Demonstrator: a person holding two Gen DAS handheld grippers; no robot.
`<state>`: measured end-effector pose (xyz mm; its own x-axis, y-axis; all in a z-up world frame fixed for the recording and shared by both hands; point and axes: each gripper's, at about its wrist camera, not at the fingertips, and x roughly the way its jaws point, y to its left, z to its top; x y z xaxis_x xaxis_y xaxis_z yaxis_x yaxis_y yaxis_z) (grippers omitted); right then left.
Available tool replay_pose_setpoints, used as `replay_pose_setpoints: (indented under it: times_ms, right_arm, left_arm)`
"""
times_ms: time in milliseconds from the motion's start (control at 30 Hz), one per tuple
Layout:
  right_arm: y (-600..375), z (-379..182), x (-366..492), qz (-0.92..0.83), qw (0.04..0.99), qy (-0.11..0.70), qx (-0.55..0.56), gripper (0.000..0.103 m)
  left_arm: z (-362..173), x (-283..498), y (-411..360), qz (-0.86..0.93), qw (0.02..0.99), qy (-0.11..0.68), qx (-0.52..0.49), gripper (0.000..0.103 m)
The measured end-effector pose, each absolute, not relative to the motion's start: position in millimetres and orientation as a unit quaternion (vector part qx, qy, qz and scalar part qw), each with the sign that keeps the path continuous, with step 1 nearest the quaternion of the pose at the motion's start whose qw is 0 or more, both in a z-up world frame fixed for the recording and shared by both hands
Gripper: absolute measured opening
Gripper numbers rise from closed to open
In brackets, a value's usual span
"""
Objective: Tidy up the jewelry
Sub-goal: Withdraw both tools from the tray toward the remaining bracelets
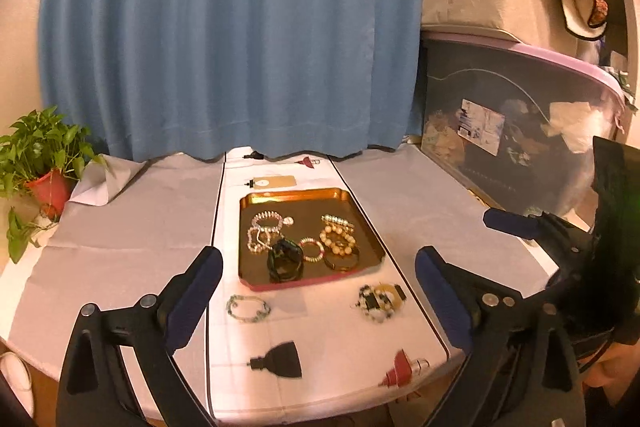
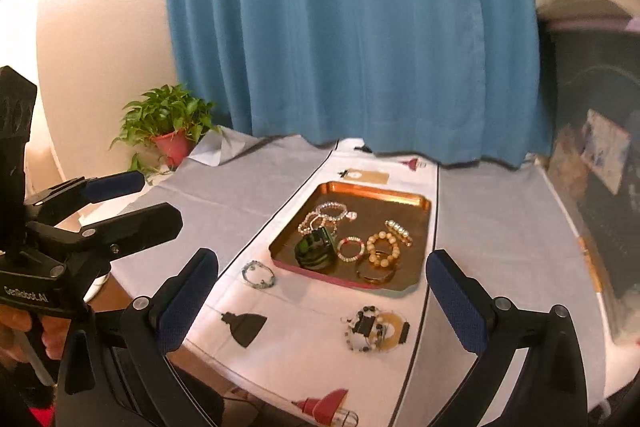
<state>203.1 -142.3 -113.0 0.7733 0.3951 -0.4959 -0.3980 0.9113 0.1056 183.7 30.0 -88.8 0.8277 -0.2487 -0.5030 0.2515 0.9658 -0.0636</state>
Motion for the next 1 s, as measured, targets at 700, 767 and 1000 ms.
replay_pose_setpoints:
  times_ms: [700,767,1000]
  right_arm:
    - [-148.9,-231.7,206.4,0.211,0.923,0.323,-0.006,0.103]
    - [-152.5,-241.4,211.6,0.213,0.921,0.325,0.006,0.103]
    - [-161.1,-272.5,245.8,0.224,0.91,0.348,0.029,0.093]
  left_arm:
    - [-221.2,215.1,105.4,-0.074,0.935,0.343,-0.054,0.092]
    - [-234.4,226.9,108.2,-0.079,0.931,0.353,-0.057,0.09]
    - [-271.3,275.1,115.1,-0.087,0.917,0.387,-0.055,0.064]
